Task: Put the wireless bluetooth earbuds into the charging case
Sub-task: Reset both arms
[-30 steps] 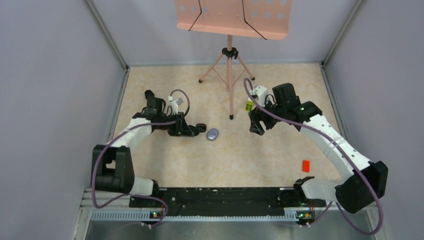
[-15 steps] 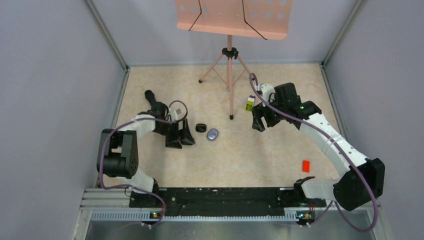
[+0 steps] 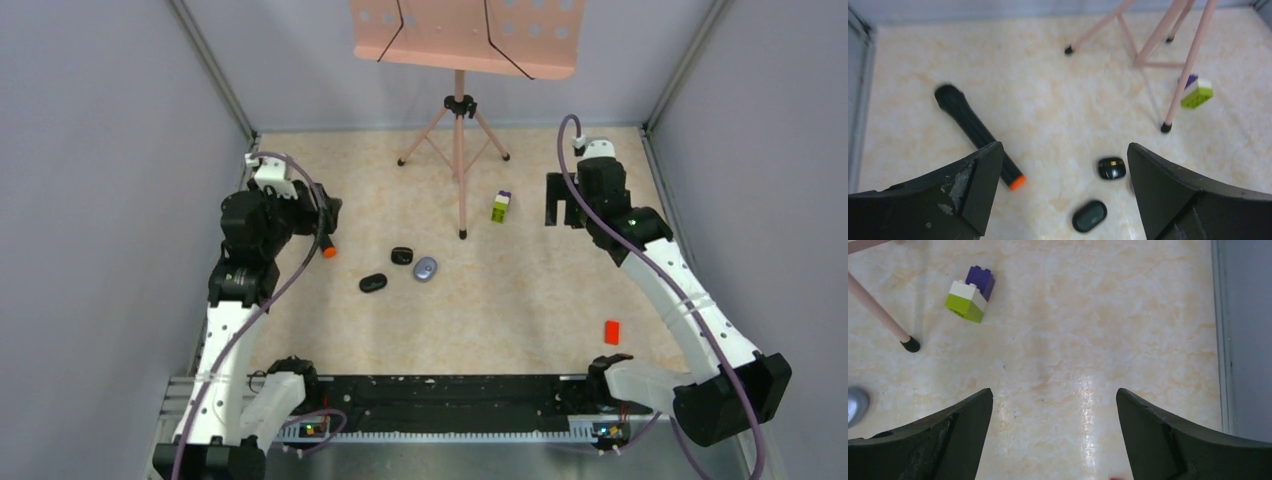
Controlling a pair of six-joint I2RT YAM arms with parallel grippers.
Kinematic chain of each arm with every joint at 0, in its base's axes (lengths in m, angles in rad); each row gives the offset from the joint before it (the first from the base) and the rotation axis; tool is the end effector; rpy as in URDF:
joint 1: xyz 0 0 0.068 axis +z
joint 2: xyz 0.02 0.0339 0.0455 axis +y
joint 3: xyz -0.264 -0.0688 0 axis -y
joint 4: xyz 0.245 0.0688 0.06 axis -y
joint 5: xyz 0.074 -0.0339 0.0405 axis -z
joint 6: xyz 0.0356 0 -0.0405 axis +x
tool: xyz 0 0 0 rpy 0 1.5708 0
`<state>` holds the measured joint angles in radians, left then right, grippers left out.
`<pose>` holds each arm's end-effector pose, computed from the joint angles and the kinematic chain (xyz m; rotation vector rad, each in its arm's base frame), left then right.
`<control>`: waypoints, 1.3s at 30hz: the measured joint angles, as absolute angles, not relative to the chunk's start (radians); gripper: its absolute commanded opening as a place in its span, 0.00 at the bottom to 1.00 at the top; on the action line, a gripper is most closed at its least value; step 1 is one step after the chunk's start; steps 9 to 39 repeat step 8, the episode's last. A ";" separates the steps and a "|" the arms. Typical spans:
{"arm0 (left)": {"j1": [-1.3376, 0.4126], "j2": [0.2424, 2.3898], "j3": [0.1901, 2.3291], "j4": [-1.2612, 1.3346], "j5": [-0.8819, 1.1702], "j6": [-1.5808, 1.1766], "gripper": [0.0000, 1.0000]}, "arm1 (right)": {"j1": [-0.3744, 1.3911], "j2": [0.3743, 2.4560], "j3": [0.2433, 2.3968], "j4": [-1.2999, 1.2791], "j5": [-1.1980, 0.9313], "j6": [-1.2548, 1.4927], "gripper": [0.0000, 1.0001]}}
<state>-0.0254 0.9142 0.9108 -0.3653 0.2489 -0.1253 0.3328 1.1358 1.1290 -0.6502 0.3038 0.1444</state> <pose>0.2050 -0.0140 0.3427 0.0692 1.9415 -0.3414 0.2300 0.0682 0.3453 -0.0419 2.1934 -0.0712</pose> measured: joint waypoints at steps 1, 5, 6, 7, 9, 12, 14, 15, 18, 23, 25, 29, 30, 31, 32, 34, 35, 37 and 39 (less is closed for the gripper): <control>-0.025 0.878 0.913 -0.314 0.244 -0.105 0.99 | 0.332 1.136 1.131 -0.652 0.327 0.150 0.92; -0.026 0.926 0.937 -0.224 0.217 -0.075 0.99 | 0.332 1.145 1.164 -0.654 0.374 0.158 0.92; -0.026 0.948 0.937 -0.226 0.212 -0.075 0.99 | 0.332 1.149 1.181 -0.651 0.384 0.158 0.91; -0.026 0.976 0.937 -0.229 0.207 -0.075 0.99 | 0.332 1.153 1.193 -0.647 0.392 0.158 0.91; -0.026 1.008 0.935 -0.236 0.204 -0.075 0.99 | 0.332 1.159 1.208 -0.640 0.400 0.158 0.92; -0.026 1.008 0.935 -0.236 0.204 -0.075 0.99 | 0.332 1.159 1.208 -0.640 0.400 0.158 0.92; -0.026 1.008 0.935 -0.236 0.204 -0.075 0.99 | 0.332 1.159 1.208 -0.640 0.400 0.158 0.92; -0.026 1.008 0.935 -0.236 0.204 -0.075 0.99 | 0.332 1.159 1.208 -0.640 0.400 0.158 0.92; -0.026 1.008 0.935 -0.236 0.204 -0.075 0.99 | 0.332 1.159 1.208 -0.640 0.400 0.158 0.92; -0.026 1.008 0.935 -0.236 0.204 -0.075 0.99 | 0.332 1.159 1.208 -0.640 0.400 0.158 0.92; -0.026 1.008 0.935 -0.236 0.204 -0.075 0.99 | 0.332 1.159 1.208 -0.640 0.400 0.158 0.92; -0.026 1.008 0.935 -0.236 0.204 -0.075 0.99 | 0.332 1.159 1.208 -0.640 0.400 0.158 0.92; -0.026 1.008 0.935 -0.236 0.204 -0.075 0.99 | 0.332 1.159 1.208 -0.640 0.400 0.158 0.92; -0.026 1.008 0.935 -0.236 0.204 -0.075 0.99 | 0.332 1.159 1.208 -0.640 0.400 0.158 0.92; -0.026 1.008 0.935 -0.236 0.204 -0.075 0.99 | 0.332 1.159 1.208 -0.640 0.400 0.158 0.92; -0.026 1.008 0.935 -0.236 0.204 -0.075 0.99 | 0.332 1.159 1.208 -0.640 0.400 0.158 0.92; -0.026 1.008 0.935 -0.236 0.204 -0.075 0.99 | 0.332 1.159 1.208 -0.640 0.400 0.158 0.92; -0.026 1.008 0.935 -0.236 0.204 -0.075 0.99 | 0.332 1.159 1.208 -0.640 0.400 0.158 0.92; -0.026 1.008 0.935 -0.236 0.204 -0.075 0.99 | 0.332 1.159 1.208 -0.640 0.400 0.158 0.92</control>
